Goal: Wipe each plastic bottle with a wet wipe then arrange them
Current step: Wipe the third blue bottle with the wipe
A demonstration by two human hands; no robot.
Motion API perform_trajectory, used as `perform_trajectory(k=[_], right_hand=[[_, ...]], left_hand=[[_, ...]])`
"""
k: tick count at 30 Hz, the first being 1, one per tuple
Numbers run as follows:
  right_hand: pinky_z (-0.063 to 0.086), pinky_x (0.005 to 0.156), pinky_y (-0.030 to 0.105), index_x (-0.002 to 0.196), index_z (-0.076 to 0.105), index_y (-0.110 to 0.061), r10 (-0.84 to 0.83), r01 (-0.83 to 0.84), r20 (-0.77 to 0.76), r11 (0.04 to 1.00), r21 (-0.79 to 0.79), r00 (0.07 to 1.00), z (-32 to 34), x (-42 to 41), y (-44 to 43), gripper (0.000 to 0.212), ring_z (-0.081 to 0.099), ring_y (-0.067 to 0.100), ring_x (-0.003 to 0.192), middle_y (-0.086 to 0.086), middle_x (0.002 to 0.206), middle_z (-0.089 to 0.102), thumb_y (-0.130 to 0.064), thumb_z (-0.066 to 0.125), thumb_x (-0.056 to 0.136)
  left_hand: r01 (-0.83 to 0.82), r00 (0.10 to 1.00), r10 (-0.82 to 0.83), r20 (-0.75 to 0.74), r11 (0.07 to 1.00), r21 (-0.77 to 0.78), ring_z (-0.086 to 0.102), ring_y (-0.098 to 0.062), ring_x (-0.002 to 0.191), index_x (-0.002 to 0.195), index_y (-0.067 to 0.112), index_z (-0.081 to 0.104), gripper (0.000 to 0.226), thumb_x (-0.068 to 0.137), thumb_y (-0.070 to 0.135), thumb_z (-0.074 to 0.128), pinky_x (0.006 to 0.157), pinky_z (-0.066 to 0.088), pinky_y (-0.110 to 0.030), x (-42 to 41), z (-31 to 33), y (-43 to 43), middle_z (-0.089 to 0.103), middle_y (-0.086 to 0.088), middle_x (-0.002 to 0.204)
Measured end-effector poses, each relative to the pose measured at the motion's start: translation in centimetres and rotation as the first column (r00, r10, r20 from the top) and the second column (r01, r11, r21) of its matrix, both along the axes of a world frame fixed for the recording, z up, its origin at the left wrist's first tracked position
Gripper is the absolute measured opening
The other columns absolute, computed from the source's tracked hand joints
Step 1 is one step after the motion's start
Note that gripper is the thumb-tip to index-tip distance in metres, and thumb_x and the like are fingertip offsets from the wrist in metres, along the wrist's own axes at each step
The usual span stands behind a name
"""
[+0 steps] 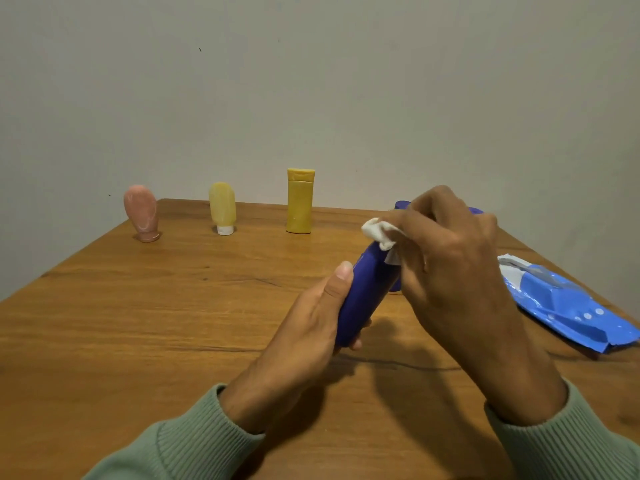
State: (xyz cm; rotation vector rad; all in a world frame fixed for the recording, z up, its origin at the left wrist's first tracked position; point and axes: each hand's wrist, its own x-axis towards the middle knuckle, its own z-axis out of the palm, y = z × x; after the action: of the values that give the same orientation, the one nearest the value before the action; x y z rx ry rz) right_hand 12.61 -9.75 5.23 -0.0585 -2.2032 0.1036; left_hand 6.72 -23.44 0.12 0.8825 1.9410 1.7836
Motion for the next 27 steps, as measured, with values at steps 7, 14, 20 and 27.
perform_trajectory(k=[7, 14, 20, 27], right_hand=[[0.046, 0.067, 0.032, 0.097, 0.07, -0.016, 0.311, -0.307, 0.047, 0.948, -0.076, 0.949, -0.5, 0.0, -0.8, 0.021, 0.053, 0.015, 0.08, -0.001, 0.091, 0.059, -0.007, 0.065, 0.079], [0.037, 0.071, 0.004, 0.103, 0.07, -0.006, 0.23, -0.257, -0.179, 0.955, -0.148, 0.957, -0.8, -0.3, 0.3, 0.02, 0.05, 0.008, 0.078, 0.001, 0.09, 0.057, -0.009, 0.066, 0.083], [0.041, 0.068, 0.006, 0.106, 0.07, -0.012, 0.376, -0.393, -0.119, 0.899, -0.193, 0.919, -0.4, -0.3, 0.8, 0.024, 0.053, 0.004, 0.079, 0.0, 0.089, 0.06, -0.013, 0.064, 0.082], [0.045, 0.067, 0.01, 0.106, 0.068, -0.02, 0.361, -0.397, -0.168, 0.861, -0.317, 0.917, -0.1, -0.2, 0.8, 0.024, 0.059, 0.004, 0.083, -0.006, 0.09, 0.065, -0.015, 0.067, 0.083]], left_hand=[[0.016, 0.98, -0.045, 0.196, 0.989, 0.148, 0.058, -0.022, 0.064, 0.092, 0.01, 0.061, 0.055, 0.097, 0.053, 0.026, 0.056, 0.041, -0.033, 0.4, 0.3, 0.1, 0.066, -0.01, 0.071], [0.096, 0.902, -0.175, 0.394, 0.972, 0.214, 0.061, -0.024, 0.067, 0.118, 0.01, 0.058, 0.062, 0.096, 0.059, 0.029, 0.054, 0.046, -0.03, 0.0, 0.6, -0.1, 0.067, -0.016, 0.084], [0.121, 0.84, -0.268, 0.471, 0.94, 0.321, 0.06, -0.022, 0.063, 0.125, 0.007, 0.054, 0.064, 0.097, 0.059, 0.028, 0.05, 0.044, -0.028, -0.4, 0.8, -0.2, 0.063, -0.017, 0.084], [0.137, 0.823, -0.308, 0.477, 0.923, 0.359, 0.059, -0.022, 0.064, 0.124, 0.008, 0.056, 0.063, 0.098, 0.058, 0.027, 0.052, 0.043, -0.029, -0.3, 1.0, -0.3, 0.063, -0.016, 0.083]])
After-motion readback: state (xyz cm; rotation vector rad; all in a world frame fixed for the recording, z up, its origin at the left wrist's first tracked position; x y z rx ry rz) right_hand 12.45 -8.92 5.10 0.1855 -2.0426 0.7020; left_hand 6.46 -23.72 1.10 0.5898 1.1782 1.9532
